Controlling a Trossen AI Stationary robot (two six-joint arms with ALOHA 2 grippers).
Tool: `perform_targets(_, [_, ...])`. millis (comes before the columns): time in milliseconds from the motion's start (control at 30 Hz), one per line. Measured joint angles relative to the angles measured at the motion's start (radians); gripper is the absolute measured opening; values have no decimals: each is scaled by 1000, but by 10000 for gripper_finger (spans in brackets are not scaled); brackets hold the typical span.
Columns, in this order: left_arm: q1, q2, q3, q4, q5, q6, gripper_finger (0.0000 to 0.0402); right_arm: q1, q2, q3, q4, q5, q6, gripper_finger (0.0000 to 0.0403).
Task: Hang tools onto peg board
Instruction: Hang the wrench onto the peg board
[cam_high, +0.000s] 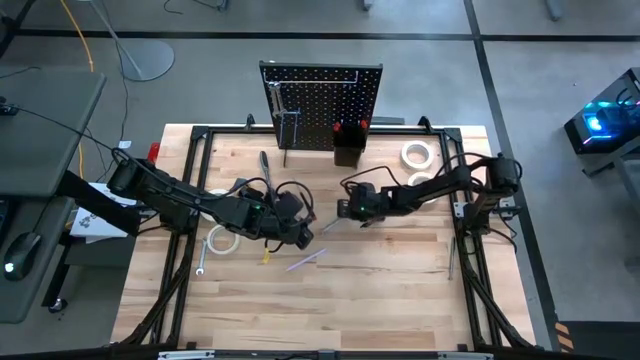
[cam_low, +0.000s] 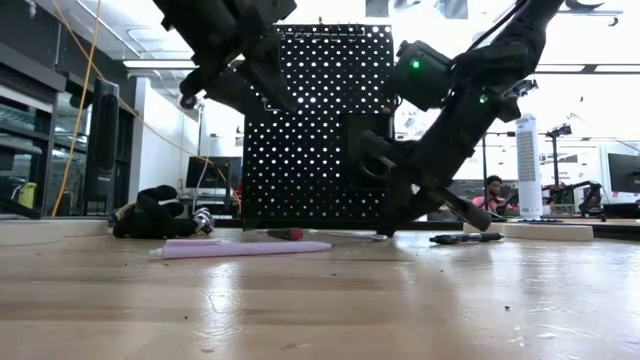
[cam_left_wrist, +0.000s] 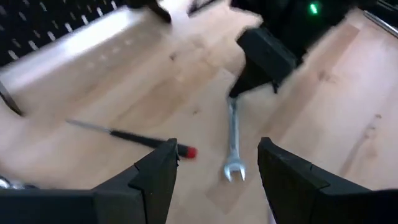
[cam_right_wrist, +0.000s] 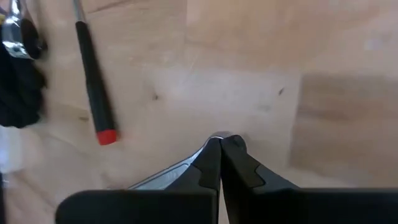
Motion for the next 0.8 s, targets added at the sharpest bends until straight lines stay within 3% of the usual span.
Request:
perform_targets(167, [32, 21, -50, 114, 31, 86, 204, 30, 1, 0, 45, 26, 80, 0])
perform_targets(333, [89, 129, -62, 251, 291, 236, 206, 39, 1, 0, 48, 28, 83, 0])
perform_targets(567, [149, 261, 32, 245, 449, 362, 228, 38, 1, 0, 52, 25, 82, 0])
perform_targets(800, [243, 358, 146, 82, 615, 278, 250, 38, 1, 0, 54, 21, 55, 0])
